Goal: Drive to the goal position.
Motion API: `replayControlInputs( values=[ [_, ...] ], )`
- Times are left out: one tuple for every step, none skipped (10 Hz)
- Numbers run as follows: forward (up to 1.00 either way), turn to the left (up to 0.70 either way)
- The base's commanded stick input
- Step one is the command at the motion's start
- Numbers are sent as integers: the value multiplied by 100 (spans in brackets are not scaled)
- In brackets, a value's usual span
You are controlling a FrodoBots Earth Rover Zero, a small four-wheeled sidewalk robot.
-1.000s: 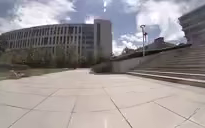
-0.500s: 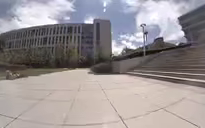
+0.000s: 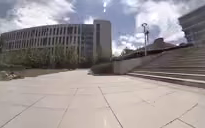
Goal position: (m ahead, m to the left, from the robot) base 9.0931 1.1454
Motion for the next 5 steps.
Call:
replayControlInputs(
  values=[
    [70, 0],
    [70, 0],
    [70, 0],
    [70, 0],
    [70, 0]
  ],
)
